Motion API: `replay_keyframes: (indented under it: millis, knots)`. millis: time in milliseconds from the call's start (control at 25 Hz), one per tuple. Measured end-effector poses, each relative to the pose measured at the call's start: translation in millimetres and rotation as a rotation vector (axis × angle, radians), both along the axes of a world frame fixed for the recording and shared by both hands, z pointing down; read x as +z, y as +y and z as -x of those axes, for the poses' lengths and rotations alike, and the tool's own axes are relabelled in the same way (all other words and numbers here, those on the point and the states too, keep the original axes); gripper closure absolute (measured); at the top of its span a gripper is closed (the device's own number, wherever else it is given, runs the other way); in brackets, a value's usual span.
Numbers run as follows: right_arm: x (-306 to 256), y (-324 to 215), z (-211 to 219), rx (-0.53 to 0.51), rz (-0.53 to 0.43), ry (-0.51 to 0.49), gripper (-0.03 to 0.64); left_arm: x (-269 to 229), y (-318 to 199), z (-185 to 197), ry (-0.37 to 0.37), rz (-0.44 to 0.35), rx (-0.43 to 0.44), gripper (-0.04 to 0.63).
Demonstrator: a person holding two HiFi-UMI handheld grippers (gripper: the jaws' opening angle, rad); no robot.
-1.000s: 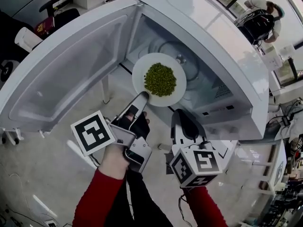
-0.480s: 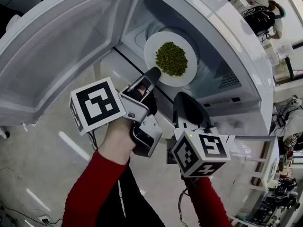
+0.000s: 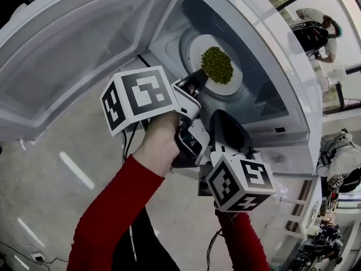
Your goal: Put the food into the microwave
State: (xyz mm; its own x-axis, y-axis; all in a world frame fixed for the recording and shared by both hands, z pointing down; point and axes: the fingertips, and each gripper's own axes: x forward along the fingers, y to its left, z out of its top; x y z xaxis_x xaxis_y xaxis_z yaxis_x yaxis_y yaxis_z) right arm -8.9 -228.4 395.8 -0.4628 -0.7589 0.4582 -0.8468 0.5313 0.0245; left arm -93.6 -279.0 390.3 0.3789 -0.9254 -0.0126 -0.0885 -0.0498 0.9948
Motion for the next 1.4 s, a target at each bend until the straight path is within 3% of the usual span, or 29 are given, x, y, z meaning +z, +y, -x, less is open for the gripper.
replay_keyframes:
  millis: [560,1040,1400]
  knots:
    - [-10.9,-17.3,7.7,-0.005,0.018,0.013,0.603,-1.3,-47.2,-10.5,-0.143,0.082,0.06,0.574]
    - [-16.3,-34.4,0.7,0.02,0.028,0.036,0.603,6.1,-68.6,-13.8,-0.239,0.131,0.088,0.57]
    - [-19.4,-34.4,-2.4,0.027,0.021,0.039,0.603,12.3,-72.3,-15.8,-0.355,0.184,0.127,0.573]
